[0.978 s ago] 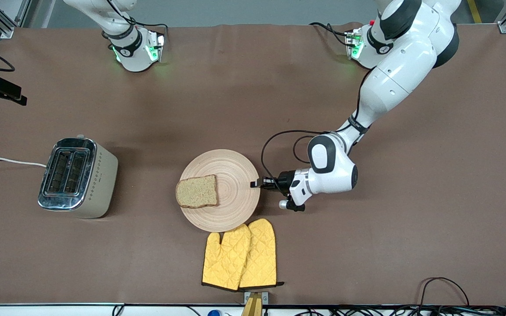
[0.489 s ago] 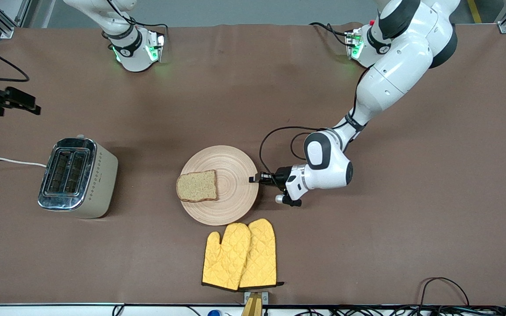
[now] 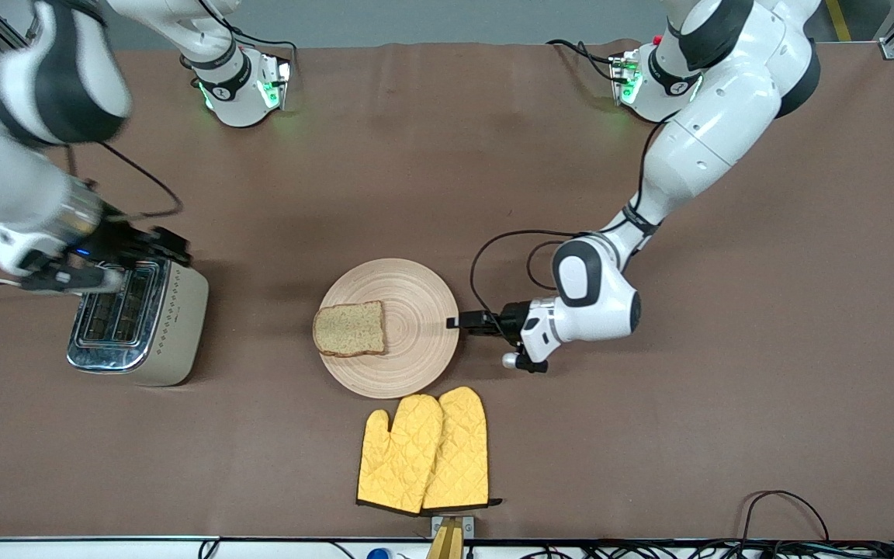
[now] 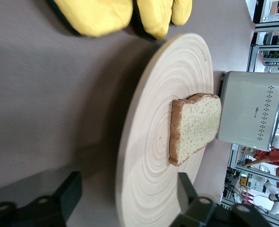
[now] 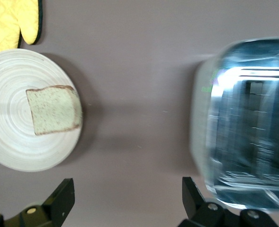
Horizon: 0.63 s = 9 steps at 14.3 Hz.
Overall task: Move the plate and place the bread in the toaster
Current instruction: 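Release the plate with the left gripper while the right gripper reaches the bread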
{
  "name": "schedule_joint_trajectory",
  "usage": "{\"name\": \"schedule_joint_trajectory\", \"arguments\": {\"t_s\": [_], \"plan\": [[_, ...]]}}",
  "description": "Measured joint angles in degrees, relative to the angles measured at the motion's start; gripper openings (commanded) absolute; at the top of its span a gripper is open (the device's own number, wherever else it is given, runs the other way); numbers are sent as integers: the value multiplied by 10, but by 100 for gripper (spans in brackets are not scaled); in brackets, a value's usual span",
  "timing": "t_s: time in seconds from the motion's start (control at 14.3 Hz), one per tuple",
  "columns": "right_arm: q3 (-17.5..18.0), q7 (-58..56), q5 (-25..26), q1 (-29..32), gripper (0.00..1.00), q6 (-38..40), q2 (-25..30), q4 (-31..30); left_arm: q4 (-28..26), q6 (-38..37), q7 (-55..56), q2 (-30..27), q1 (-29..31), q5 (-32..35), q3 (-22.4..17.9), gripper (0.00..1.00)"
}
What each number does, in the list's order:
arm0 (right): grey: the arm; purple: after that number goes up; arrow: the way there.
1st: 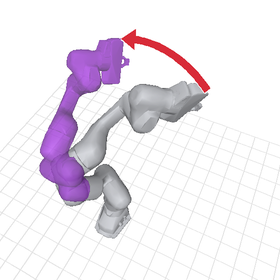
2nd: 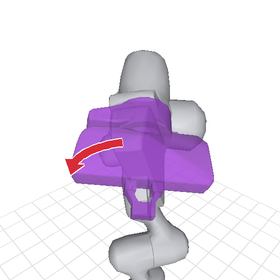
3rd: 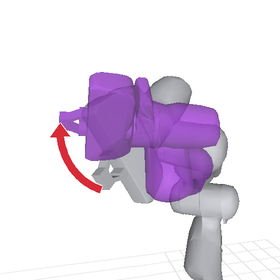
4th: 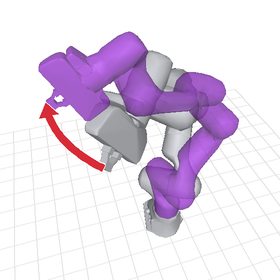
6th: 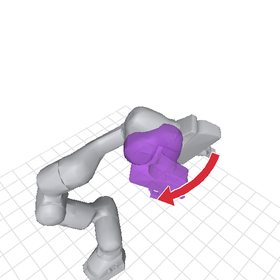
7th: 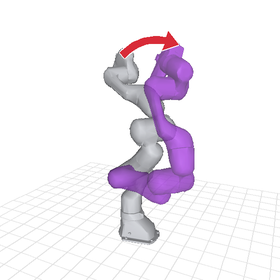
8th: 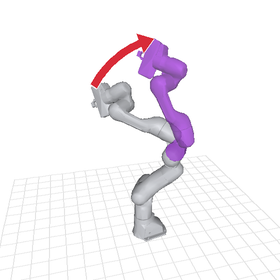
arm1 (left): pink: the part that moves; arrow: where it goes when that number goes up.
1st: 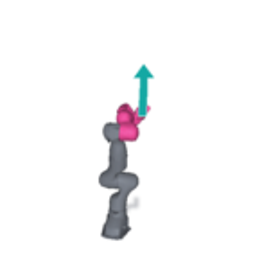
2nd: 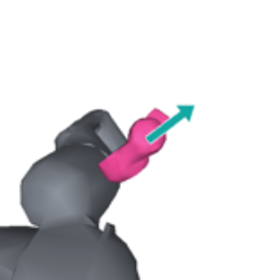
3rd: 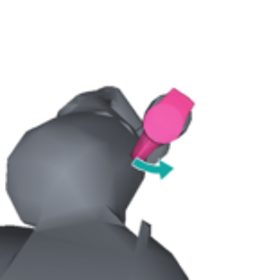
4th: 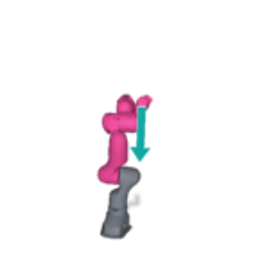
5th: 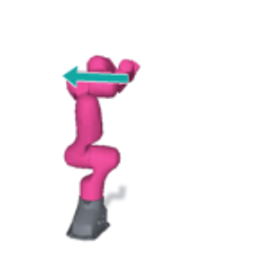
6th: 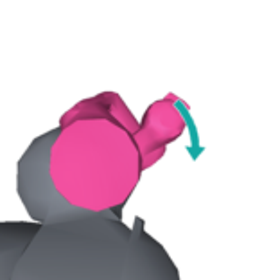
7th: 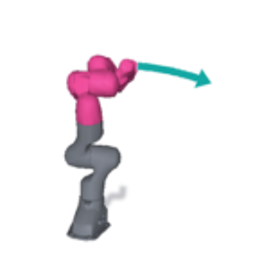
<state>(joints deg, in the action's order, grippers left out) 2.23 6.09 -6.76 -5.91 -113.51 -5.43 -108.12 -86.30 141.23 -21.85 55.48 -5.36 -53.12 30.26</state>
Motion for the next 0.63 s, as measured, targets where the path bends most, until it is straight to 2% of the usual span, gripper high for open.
{"name": "schedule_joint_trajectory", "arguments": {"t_s": [0.21,0.42,0.63], "plan": [[1,48,0,-44,100,-90,-68,-6,-7,-77,19,-21,70,84,-1,100],[0,51,-28,-57,100,-167,-120,-5,-7,-137,76,-49,148,245,2,100],[0,54,-46,-80,99,-214,-161,-5,4,-175,116,-78,188,373,3,100]]}}
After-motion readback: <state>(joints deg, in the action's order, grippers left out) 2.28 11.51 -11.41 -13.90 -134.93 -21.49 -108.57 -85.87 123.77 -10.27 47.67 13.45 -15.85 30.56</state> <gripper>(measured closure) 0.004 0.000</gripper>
